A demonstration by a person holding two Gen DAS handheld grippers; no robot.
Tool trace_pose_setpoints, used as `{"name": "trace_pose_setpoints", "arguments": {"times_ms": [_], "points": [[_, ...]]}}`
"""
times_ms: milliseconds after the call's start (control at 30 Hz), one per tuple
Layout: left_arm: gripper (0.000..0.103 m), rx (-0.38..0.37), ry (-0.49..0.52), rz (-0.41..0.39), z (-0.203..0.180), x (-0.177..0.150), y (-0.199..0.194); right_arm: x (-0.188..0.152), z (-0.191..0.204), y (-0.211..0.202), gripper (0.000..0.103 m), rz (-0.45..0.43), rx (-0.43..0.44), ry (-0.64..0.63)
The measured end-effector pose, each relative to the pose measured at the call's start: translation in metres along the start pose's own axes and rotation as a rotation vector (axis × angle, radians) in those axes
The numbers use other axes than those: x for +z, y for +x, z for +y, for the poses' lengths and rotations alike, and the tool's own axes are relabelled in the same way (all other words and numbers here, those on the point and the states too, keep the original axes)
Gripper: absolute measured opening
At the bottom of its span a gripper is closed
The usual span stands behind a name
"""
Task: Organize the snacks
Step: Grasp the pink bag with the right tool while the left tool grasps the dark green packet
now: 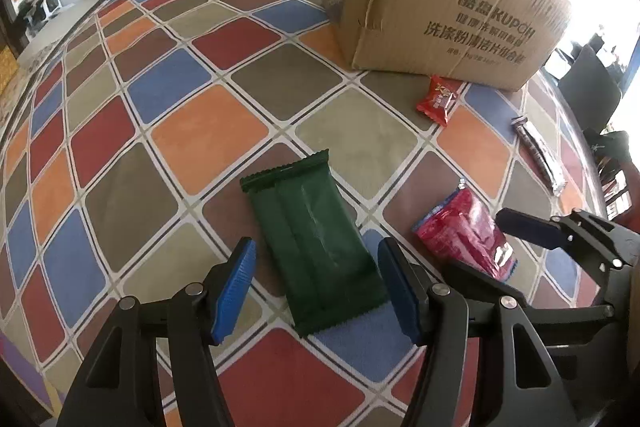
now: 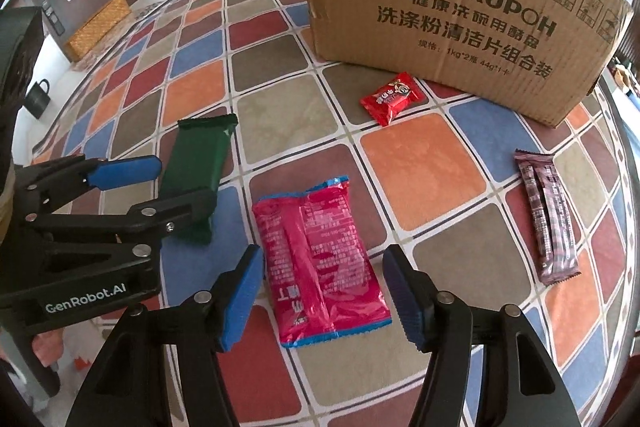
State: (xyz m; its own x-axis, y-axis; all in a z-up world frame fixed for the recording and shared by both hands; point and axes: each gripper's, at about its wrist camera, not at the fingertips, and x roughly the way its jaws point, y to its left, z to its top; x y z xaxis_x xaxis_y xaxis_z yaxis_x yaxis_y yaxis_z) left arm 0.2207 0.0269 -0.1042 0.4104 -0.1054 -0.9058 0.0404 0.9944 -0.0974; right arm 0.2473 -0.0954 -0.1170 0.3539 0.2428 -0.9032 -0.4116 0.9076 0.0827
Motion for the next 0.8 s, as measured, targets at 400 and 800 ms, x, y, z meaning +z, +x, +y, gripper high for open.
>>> {"name": "trace_pose_setpoints", "arguments": {"times_ms": [400, 800], "points": [[0.047, 0.071, 0.042, -0.035, -0.0042, 0.0, 0.0039, 0.0039, 0.0028, 0.0042, 0.051, -0.038, -0.071, -0.005], [0.045, 0.022, 0.027, -0.05, -0.0033, -0.0047, -0.002, -0.0012, -0.0065, -0.0016, 0.044, -0.05, -0.04, 0.058]]}}
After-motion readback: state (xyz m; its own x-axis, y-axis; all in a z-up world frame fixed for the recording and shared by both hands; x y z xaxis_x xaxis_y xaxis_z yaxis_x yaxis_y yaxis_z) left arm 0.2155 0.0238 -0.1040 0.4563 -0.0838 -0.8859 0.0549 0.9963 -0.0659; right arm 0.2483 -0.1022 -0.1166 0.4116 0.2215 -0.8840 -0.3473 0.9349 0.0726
